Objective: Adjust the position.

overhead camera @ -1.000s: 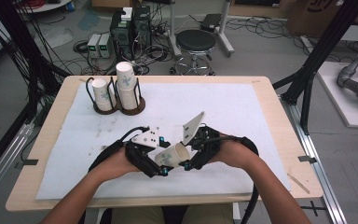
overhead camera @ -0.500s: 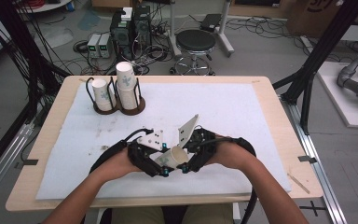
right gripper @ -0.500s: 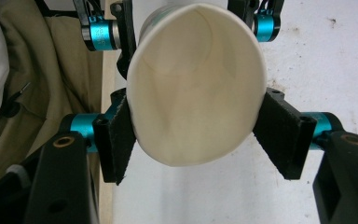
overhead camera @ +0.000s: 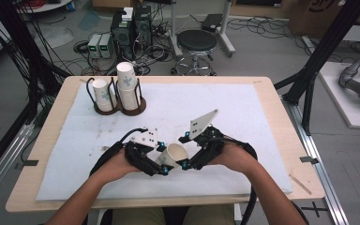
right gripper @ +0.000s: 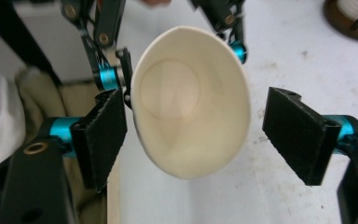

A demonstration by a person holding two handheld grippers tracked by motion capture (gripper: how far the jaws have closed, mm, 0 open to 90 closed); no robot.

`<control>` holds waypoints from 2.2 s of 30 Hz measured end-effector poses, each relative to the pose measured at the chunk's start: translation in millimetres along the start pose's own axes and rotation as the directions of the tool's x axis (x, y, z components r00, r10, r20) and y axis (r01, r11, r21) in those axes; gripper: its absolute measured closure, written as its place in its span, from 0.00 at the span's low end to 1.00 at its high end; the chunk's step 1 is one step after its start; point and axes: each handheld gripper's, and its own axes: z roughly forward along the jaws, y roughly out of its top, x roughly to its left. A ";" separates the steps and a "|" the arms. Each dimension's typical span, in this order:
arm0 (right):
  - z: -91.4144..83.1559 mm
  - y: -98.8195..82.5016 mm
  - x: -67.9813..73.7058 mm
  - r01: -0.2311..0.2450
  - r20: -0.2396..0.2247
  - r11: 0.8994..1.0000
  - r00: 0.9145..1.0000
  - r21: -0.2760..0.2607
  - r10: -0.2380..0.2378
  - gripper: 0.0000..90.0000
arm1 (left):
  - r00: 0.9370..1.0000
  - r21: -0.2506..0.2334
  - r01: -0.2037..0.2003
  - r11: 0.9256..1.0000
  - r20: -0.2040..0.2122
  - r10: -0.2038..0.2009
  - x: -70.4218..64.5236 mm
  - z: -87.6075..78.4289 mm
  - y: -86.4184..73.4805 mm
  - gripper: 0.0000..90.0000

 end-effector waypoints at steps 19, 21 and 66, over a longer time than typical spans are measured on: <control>-33.5 -69.1 -4.9 -0.194 0.111 0.920 0.963 -0.341 0.244 0.24 | 0.982 -0.236 0.098 0.967 -0.134 -0.132 10.5 -29.3 -48.3 0.36; -33.9 -73.7 -5.0 -0.197 0.123 0.915 0.959 -0.352 0.254 0.24 | 0.979 -0.257 0.103 0.961 -0.144 -0.144 11.2 -32.3 -51.4 0.36; -46.1 -144.4 2.5 -0.250 0.349 0.861 0.837 -0.443 0.422 0.24 | 0.897 -0.526 0.049 0.849 -0.351 -0.268 21.7 -92.2 -100.2 0.35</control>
